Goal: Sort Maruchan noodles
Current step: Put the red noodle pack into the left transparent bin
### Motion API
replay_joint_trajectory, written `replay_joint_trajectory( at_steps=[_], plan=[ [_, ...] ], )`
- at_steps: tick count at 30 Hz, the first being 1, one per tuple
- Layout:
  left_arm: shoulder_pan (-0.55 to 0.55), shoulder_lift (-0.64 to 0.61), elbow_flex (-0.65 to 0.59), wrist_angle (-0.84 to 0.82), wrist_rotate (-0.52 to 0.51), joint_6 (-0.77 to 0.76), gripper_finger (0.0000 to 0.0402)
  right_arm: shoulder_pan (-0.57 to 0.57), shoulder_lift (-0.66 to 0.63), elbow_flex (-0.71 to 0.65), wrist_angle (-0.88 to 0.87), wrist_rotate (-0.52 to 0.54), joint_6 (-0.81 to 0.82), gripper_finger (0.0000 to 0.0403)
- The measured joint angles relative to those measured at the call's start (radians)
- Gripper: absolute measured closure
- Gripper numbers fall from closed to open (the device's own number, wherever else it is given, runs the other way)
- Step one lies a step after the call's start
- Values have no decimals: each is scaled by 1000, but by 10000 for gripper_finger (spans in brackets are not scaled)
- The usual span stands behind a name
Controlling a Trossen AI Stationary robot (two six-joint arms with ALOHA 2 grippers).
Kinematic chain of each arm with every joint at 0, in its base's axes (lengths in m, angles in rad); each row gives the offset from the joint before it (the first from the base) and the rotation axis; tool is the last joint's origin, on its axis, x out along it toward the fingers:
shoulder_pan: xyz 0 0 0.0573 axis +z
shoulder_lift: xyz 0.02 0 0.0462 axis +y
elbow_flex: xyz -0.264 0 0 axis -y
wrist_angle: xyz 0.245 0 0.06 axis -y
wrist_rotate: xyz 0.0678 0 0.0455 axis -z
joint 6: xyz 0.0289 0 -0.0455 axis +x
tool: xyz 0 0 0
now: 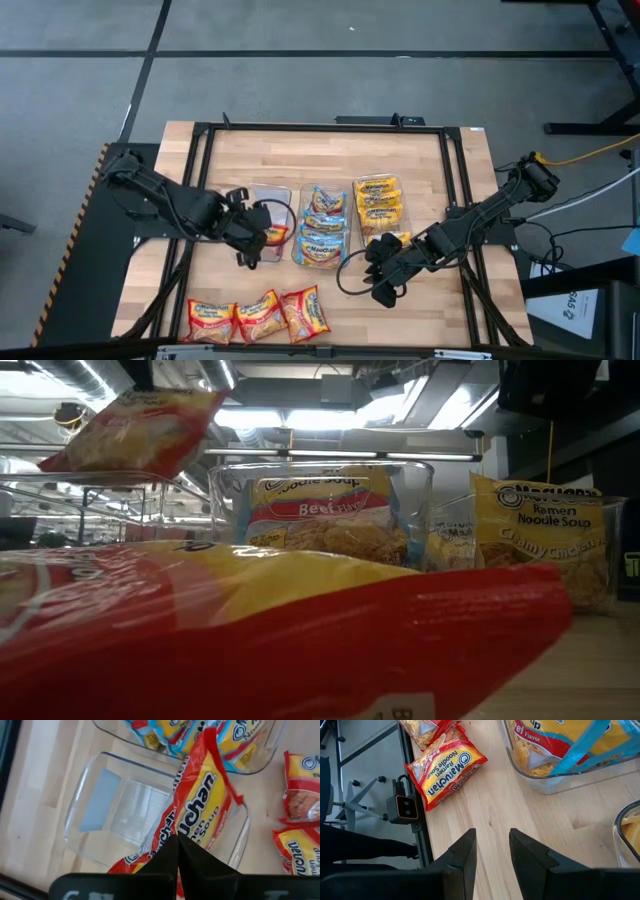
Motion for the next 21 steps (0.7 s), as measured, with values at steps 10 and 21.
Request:
replay_joint_trajectory(
  at_steps=[10,21],
  plan=[
    [-29,96,-1,9,17,5,401,0,0,0,2,-6,0,288],
    [-93,171,-1,20,96,-74,401,0,0,0,-1,-9,-2,288]
  ],
)
